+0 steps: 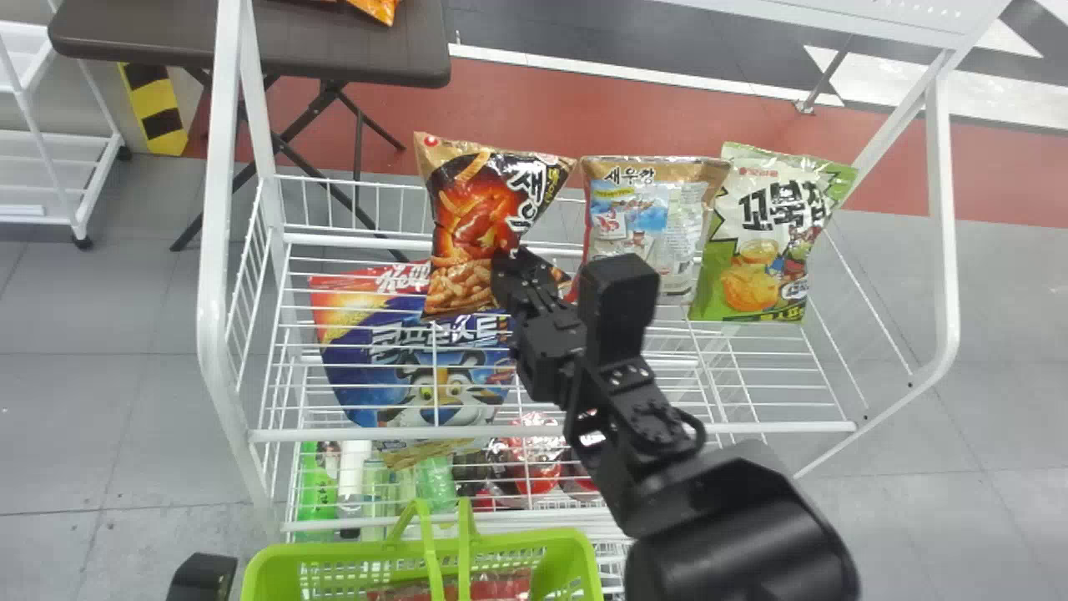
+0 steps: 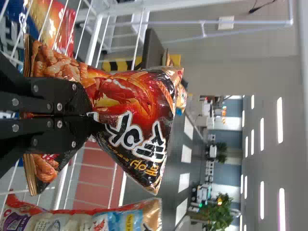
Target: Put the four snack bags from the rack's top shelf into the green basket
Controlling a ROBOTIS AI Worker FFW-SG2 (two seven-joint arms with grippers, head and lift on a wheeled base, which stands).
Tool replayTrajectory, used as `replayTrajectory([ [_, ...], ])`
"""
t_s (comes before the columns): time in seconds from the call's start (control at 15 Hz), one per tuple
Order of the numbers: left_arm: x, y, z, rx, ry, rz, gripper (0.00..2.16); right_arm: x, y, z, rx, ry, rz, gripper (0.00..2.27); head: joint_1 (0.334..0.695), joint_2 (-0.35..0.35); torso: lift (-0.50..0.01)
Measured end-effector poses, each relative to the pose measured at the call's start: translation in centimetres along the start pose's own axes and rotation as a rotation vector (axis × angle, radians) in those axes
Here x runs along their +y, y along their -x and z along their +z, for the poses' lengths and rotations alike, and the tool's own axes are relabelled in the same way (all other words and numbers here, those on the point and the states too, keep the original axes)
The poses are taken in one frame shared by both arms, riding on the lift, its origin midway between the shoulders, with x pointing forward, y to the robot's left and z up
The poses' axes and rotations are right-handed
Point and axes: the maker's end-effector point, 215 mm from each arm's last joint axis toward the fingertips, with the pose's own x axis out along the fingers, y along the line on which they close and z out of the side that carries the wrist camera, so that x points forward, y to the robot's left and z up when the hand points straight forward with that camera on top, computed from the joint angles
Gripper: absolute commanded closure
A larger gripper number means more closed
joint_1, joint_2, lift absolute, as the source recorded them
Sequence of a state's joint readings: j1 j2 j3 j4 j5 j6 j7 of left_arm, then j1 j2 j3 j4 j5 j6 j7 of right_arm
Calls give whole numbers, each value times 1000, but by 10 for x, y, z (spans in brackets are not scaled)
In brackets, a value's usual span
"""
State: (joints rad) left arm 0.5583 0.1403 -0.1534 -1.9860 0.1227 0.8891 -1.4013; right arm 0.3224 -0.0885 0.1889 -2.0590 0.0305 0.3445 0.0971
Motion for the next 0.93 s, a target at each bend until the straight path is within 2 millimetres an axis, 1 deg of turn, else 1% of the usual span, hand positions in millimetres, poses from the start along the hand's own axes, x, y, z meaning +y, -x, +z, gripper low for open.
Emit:
replayTrajectory([
  [0.07, 0, 0, 0, 0, 0, 0, 2054, 3, 13, 7, -8, 2, 18, 2047, 695, -248, 0],
  [0.13, 0, 0, 0, 1, -1, 0, 2054, 4, 32, 10, -2, 7, 34, 2047, 695, -258, 0],
  [0.2, 0, 0, 0, 1, -2, 0, 2054, 4, 53, 8, 29, 10, 48, 2047, 695, -272, 0],
  [0.27, 0, 1, 1, 0, -2, 0, 2054, 2, 75, -3, 87, 5, 53, 2047, 695, -289, 0],
  [0.33, 0, 1, 1, -2, -2, 1, 2054, 0, 93, -16, 148, -5, 48, 2047, 695, -341, 0],
  [0.53, 0, 0, 3, -11, 1, 0, 2054, -5, 157, -68, 377, -64, 43, 2044, 695, -350, 0],
  [0.6, 1, -1, 3, -12, 2, 0, 2054, -4, 178, -82, 441, -84, 50, 2047, 695, -350, 0],
  [0.73, 1, -3, 3, -15, 4, 0, 2054, 3, 215, -112, 579, -143, 98, 2047, 695, -350, 0],
  [0.87, 1, -4, 3, -17, 5, -2, 2054, 13, 262, -154, 784, -216, 133, 2047, 695, -350, 0],
  [0.93, 1, -4, 3, -17, 5, -2, 2054, 18, 282, -169, 866, -246, 142, 2047, 695, -350, 0],
])
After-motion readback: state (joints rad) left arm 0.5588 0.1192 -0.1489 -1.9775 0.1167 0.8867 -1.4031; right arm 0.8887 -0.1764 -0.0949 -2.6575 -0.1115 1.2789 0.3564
